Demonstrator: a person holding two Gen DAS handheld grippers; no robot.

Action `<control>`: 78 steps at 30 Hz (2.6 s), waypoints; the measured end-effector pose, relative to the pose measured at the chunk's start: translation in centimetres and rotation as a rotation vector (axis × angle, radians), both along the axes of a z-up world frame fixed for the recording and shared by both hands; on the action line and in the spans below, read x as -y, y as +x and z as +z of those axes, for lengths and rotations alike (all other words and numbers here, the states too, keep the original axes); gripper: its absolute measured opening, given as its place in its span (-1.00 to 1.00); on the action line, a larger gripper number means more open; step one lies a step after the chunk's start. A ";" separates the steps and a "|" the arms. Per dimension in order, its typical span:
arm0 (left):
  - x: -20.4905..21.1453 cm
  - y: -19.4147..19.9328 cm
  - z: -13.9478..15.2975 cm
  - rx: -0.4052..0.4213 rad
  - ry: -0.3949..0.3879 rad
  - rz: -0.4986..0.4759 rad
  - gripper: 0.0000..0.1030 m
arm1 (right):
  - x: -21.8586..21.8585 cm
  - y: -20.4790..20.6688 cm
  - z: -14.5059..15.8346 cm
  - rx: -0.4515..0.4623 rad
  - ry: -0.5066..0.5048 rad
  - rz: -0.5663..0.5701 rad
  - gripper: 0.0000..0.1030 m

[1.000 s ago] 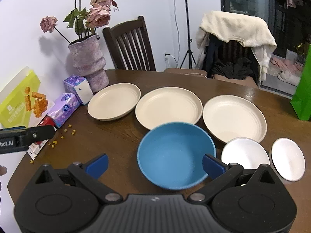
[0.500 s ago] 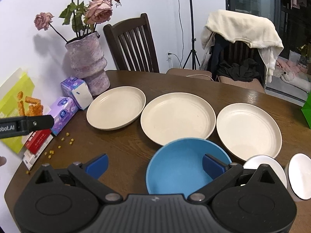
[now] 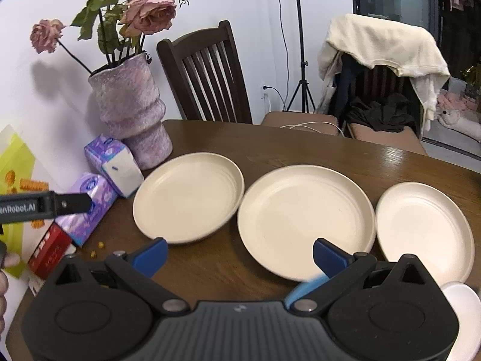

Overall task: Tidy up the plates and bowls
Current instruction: 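Move both grippers toward the beige plate beside the flower vase, then close the left gripper on the beige plate rim while the right gripper also clamps it, then lift the beige plate with both grippers and carry it away from the bowls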

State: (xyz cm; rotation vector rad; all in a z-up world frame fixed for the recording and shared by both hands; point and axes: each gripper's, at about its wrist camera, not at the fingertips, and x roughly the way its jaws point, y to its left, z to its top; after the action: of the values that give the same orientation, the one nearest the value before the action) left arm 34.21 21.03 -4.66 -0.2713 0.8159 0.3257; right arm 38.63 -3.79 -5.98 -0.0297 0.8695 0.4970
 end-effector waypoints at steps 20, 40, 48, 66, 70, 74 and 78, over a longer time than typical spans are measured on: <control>-6.4 8.1 -6.2 -0.132 -0.133 0.100 0.98 | -8.9 12.9 -4.6 0.003 -0.040 0.023 0.81; -8.5 11.2 -11.7 -0.268 -0.282 0.108 0.13 | -12.2 17.5 -10.7 -0.100 -0.098 0.064 -0.14; -9.0 10.9 -12.0 -0.257 -0.307 0.103 -0.47 | -11.8 17.8 -11.6 -0.156 -0.069 0.039 -0.38; -8.2 10.4 -10.9 -0.233 -0.263 0.064 -0.72 | -10.7 15.7 -11.1 -0.143 -0.023 0.021 -0.85; -7.9 9.7 -9.9 -0.216 -0.249 0.060 -0.72 | -10.2 15.0 -10.4 -0.134 -0.004 0.017 -0.87; -7.7 8.9 -8.7 -0.196 -0.229 0.053 -0.72 | -9.7 13.9 -9.6 -0.121 0.015 0.020 -0.88; -7.4 7.6 -7.1 -0.173 -0.207 0.048 -0.72 | -9.1 12.6 -8.4 -0.106 0.038 0.019 -0.88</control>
State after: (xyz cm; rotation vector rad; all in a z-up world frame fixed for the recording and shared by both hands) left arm 41.86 28.44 -11.80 -0.4619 1.0170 0.3132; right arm 51.21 5.32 -14.42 0.0236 0.9643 0.5369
